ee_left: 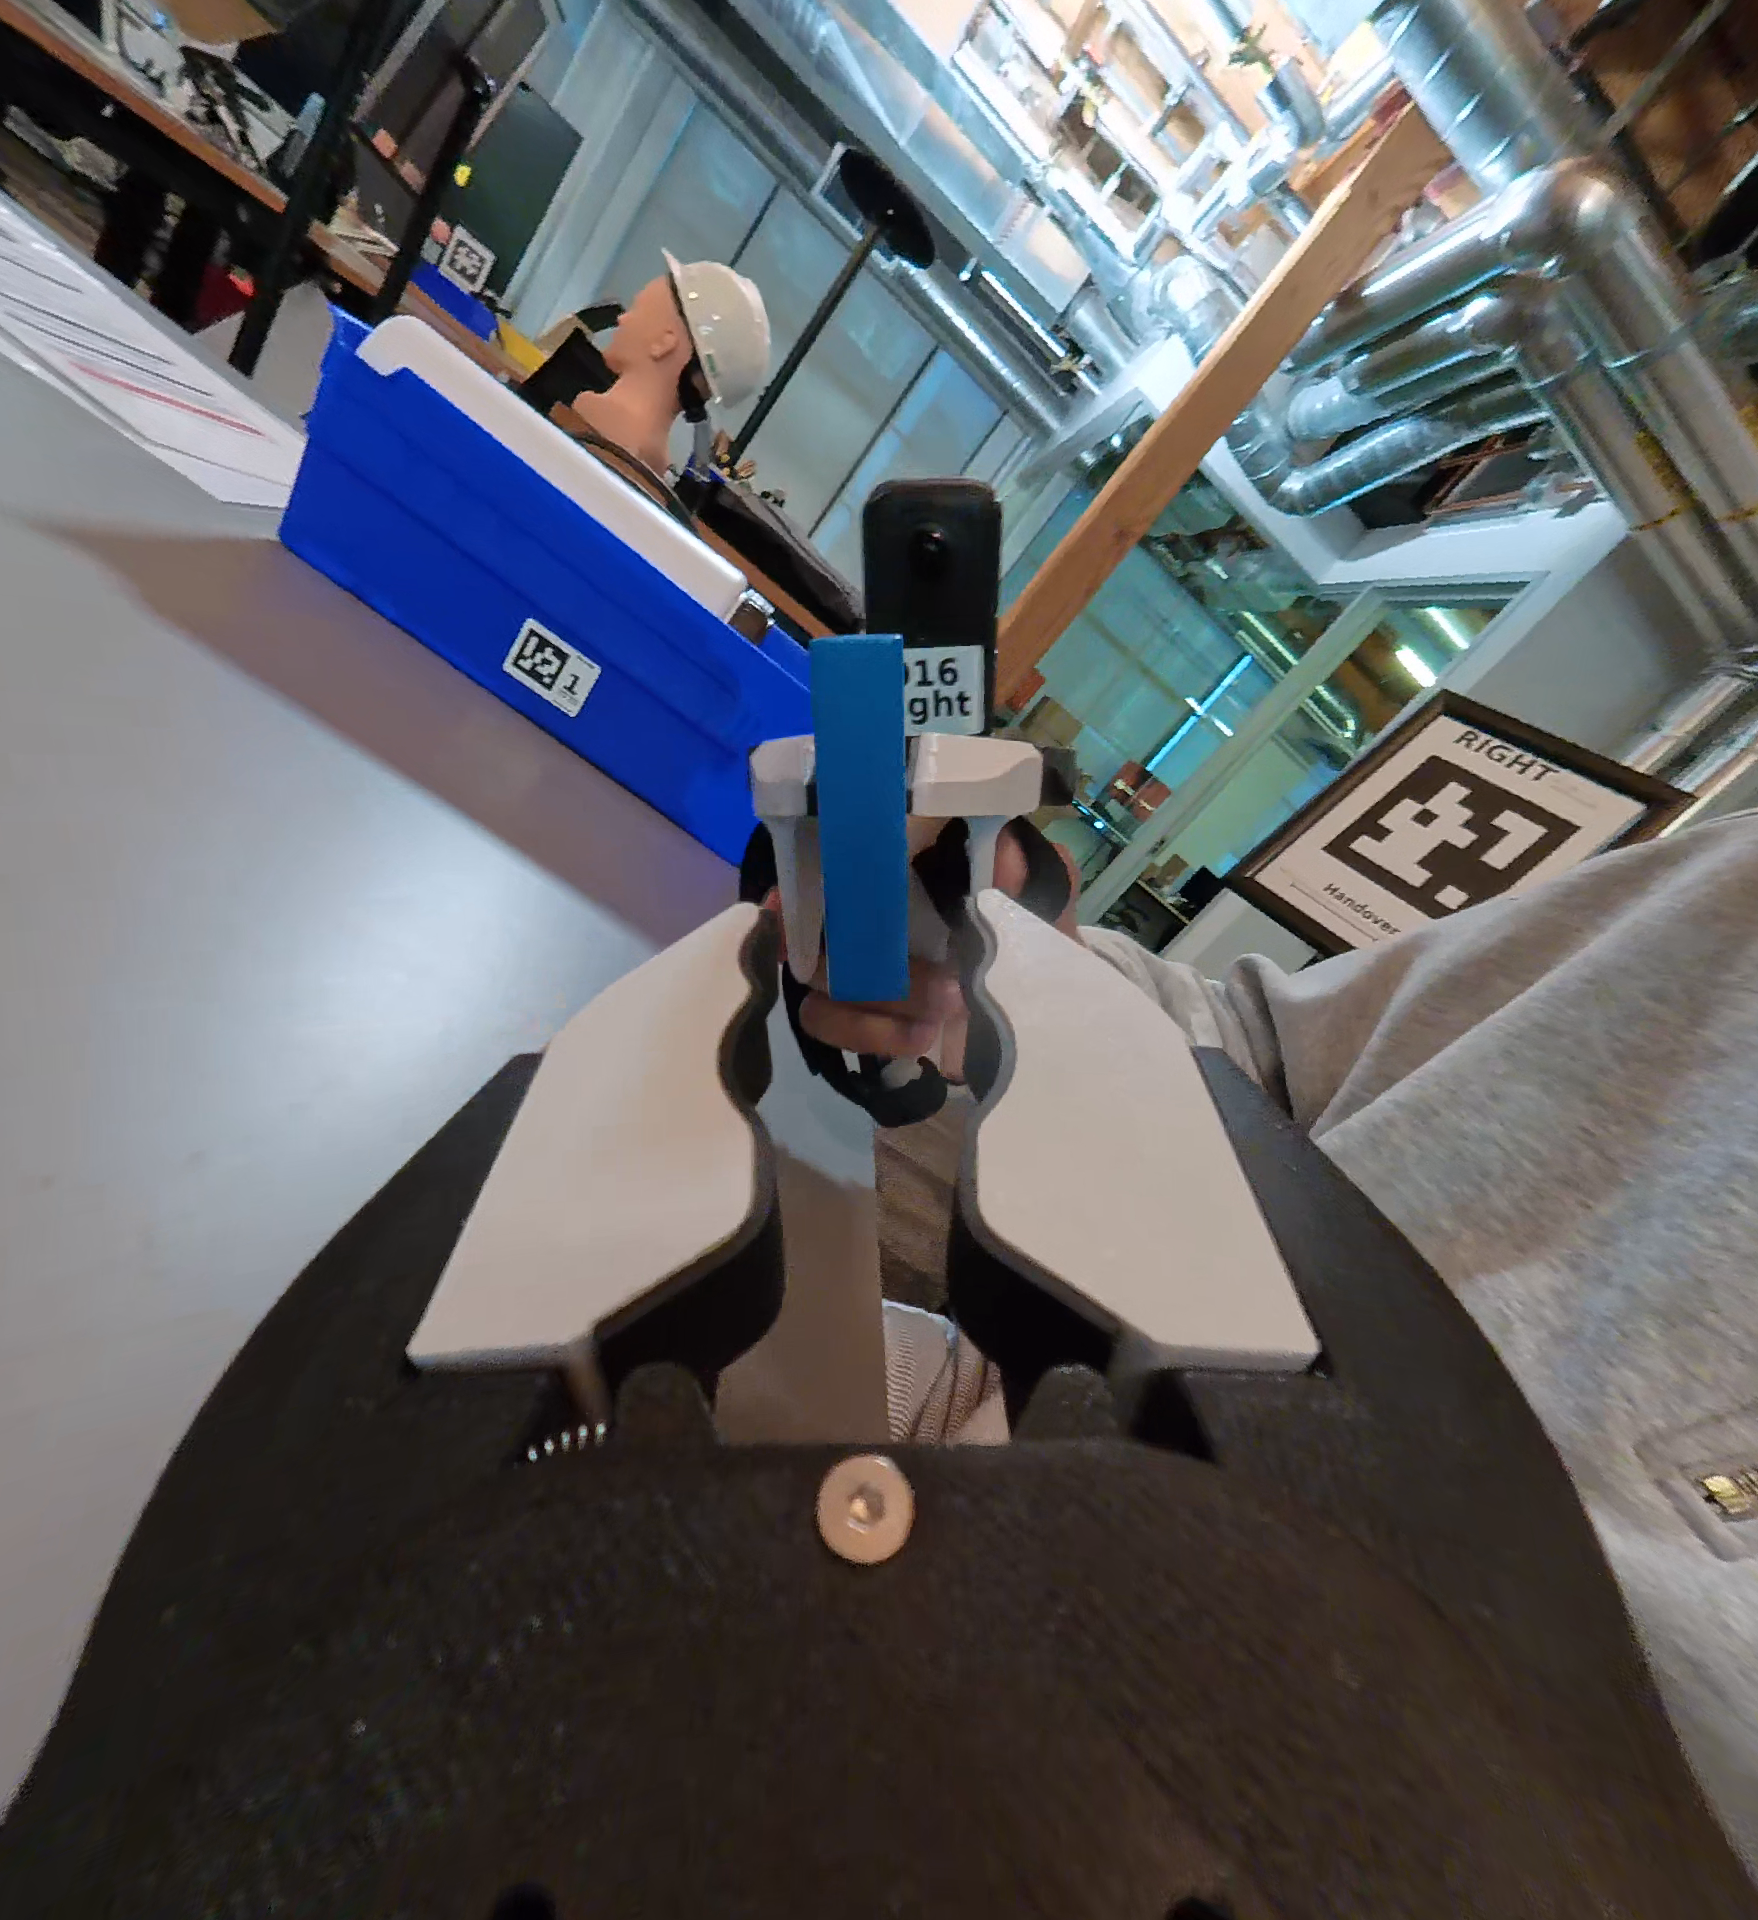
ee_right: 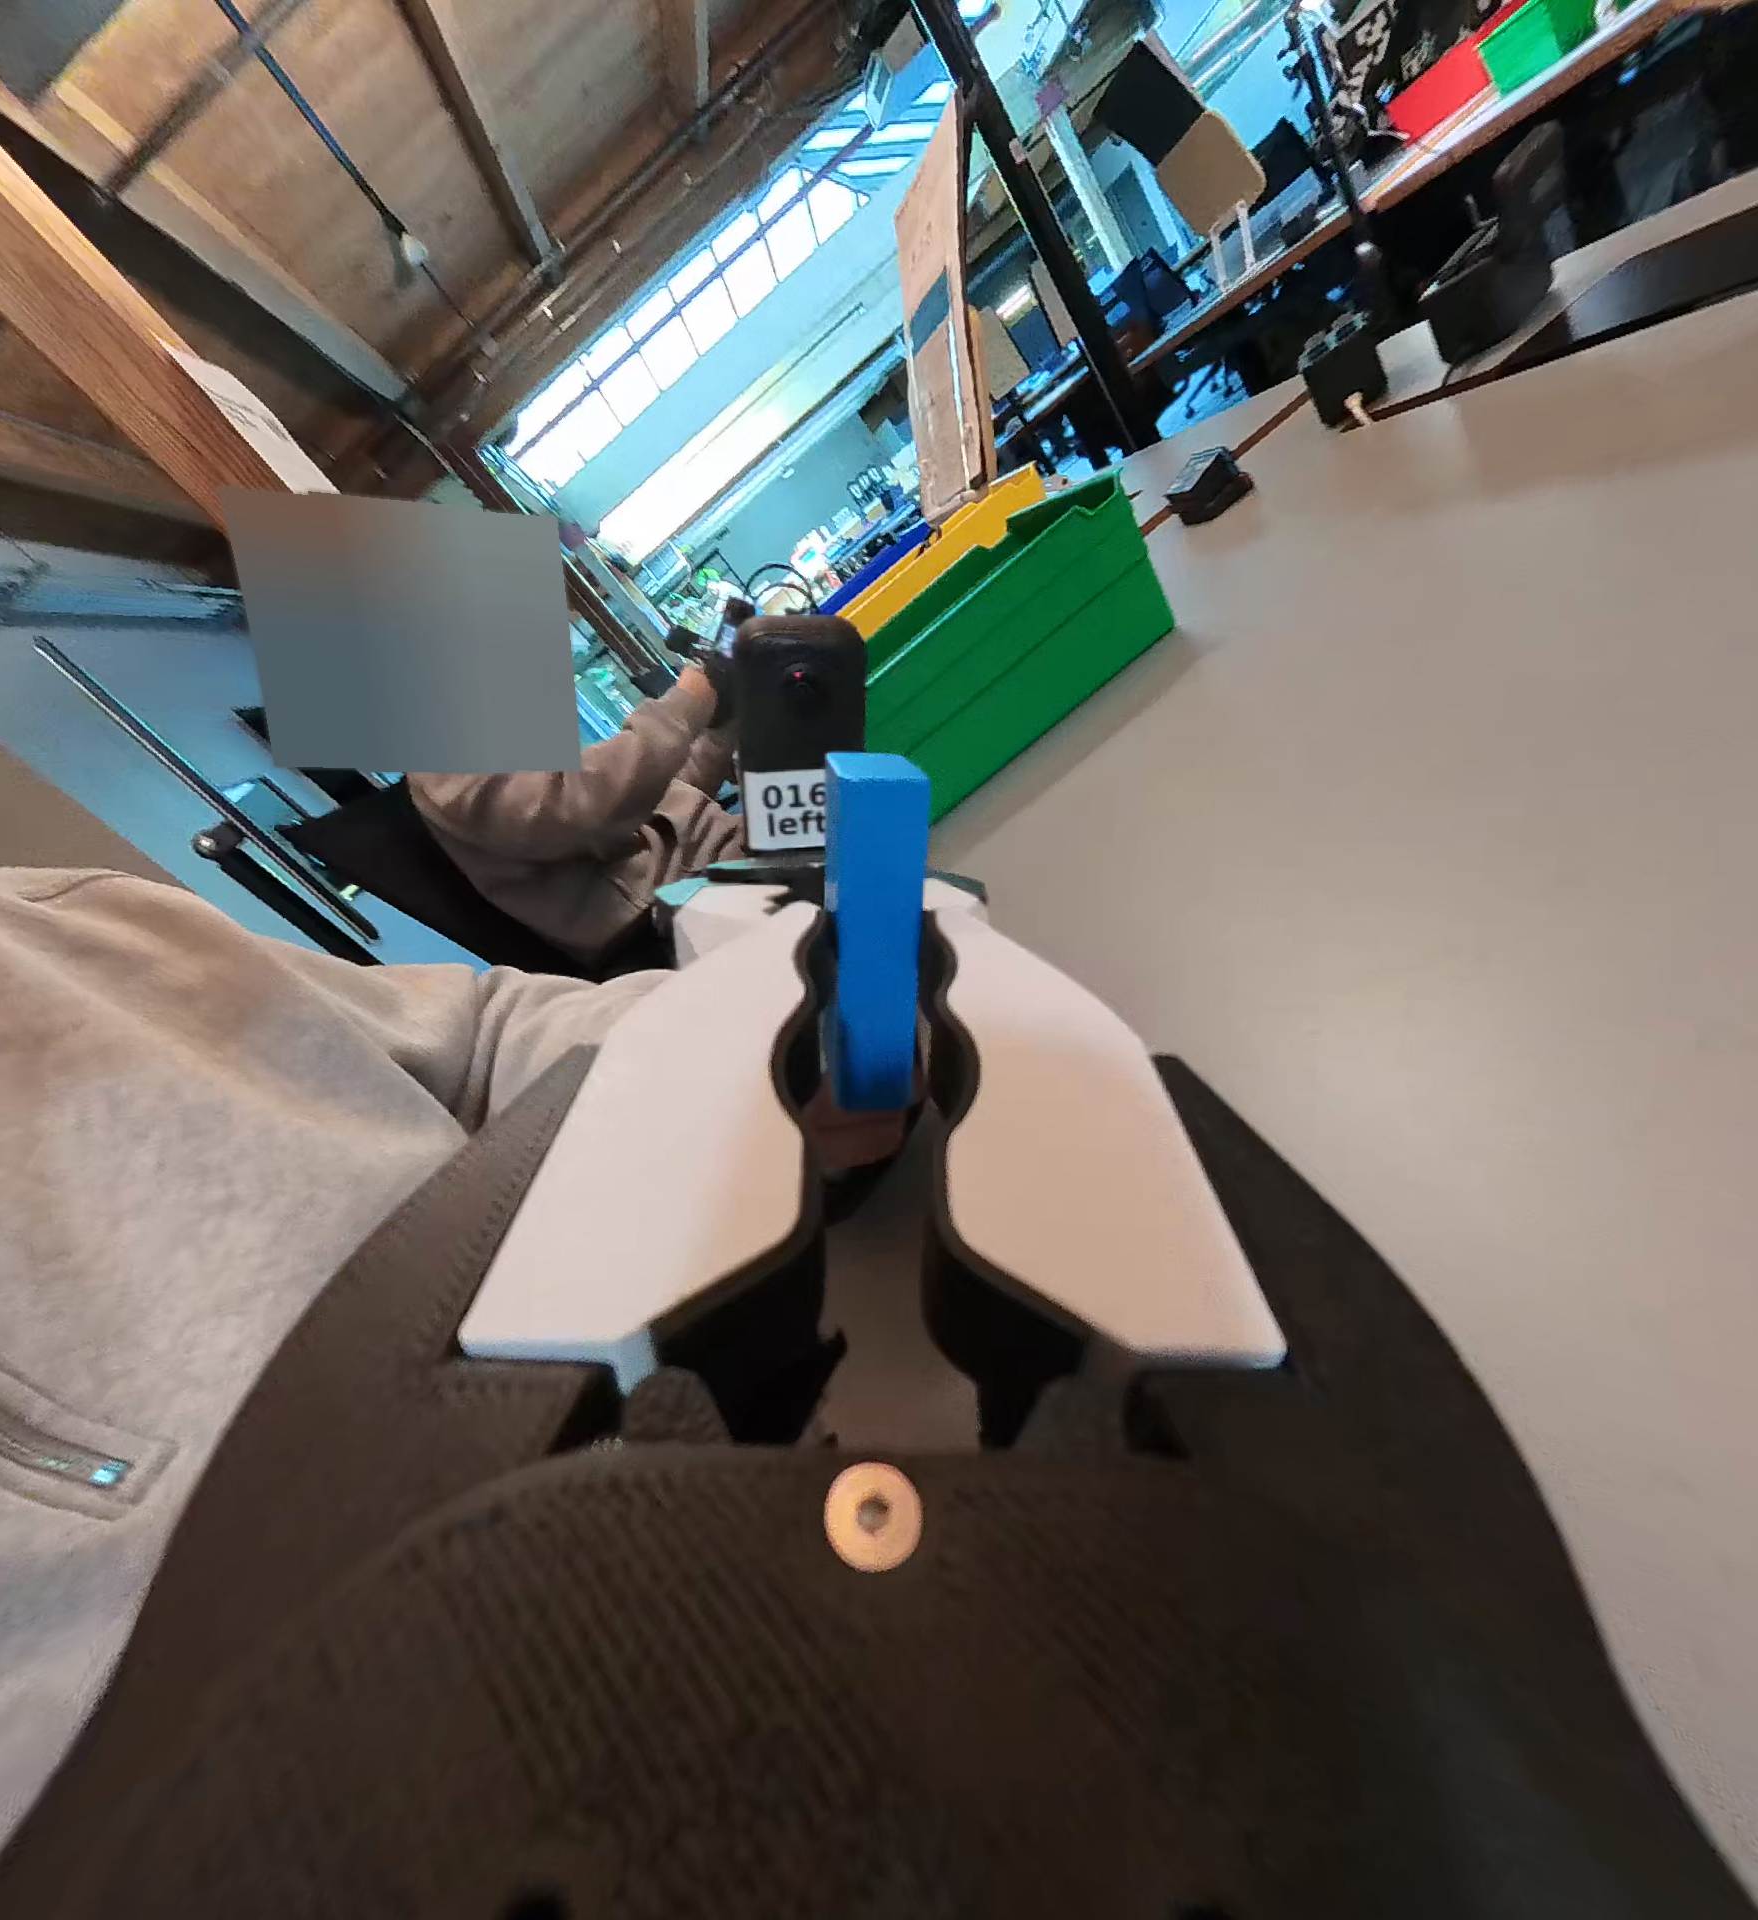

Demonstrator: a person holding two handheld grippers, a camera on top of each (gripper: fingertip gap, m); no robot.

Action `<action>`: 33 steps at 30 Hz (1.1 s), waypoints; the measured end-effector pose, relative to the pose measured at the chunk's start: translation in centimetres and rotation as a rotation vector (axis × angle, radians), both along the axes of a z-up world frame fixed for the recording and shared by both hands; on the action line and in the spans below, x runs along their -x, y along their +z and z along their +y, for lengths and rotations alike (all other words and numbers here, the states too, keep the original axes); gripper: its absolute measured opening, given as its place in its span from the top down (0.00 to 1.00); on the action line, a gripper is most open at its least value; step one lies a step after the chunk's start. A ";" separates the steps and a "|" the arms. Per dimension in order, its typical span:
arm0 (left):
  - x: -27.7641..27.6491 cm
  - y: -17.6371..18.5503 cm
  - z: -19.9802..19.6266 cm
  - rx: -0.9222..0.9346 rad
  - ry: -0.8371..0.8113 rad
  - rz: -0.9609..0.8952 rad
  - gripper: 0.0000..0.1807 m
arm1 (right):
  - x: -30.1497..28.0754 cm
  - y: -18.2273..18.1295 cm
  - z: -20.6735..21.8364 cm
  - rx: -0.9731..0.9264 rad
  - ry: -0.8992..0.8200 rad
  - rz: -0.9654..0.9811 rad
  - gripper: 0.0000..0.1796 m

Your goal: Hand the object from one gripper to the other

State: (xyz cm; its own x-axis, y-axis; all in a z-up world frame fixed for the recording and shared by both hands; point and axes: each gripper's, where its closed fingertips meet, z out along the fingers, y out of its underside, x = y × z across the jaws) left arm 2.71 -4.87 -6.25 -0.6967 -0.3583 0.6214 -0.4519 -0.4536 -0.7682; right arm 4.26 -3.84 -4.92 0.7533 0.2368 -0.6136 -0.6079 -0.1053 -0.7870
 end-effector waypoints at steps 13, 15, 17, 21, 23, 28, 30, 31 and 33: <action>0.3 -0.5 -0.4 0.039 -0.059 0.066 0.91 | 0.5 -0.4 0.5 -0.027 -0.015 0.050 0.91; 0.2 -0.5 -0.3 0.047 -0.052 0.072 0.91 | 0.1 -0.5 0.4 -0.033 -0.025 0.032 0.89; 0.1 -0.4 0.0 0.066 -0.049 0.083 0.91 | -0.8 -0.4 0.2 -0.045 -0.066 0.007 0.83; -0.2 -0.8 0.2 0.064 -0.043 0.108 0.91 | -2.5 0.1 -0.7 -0.073 -0.120 0.016 0.78; -0.2 -1.0 0.1 0.065 -0.050 0.118 0.91 | -3.1 0.2 -0.9 -0.081 -0.127 0.051 0.76; 0.0 -1.5 -0.5 0.034 -0.072 0.129 0.91 | -2.9 0.0 -0.7 -0.081 -0.107 0.093 0.72; 0.1 -1.6 -0.7 0.024 -0.079 0.129 0.91 | -2.3 -0.1 -0.5 -0.069 -0.083 0.091 0.72; 0.2 -1.7 -0.8 0.018 -0.084 0.132 0.91 | -2.0 -0.2 -0.4 -0.063 -0.069 0.090 0.73; 0.2 -1.9 -1.1 0.007 -0.093 0.136 0.91 | -1.5 -0.4 -0.2 -0.050 -0.044 0.089 0.77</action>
State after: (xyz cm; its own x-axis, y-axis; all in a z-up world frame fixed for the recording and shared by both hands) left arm 2.47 -5.94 -8.14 -0.6356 -0.2917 0.7148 -0.5918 -0.4104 -0.6938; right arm 5.79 -4.04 -5.35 0.7063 0.2368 -0.6671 -0.6792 -0.0388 -0.7329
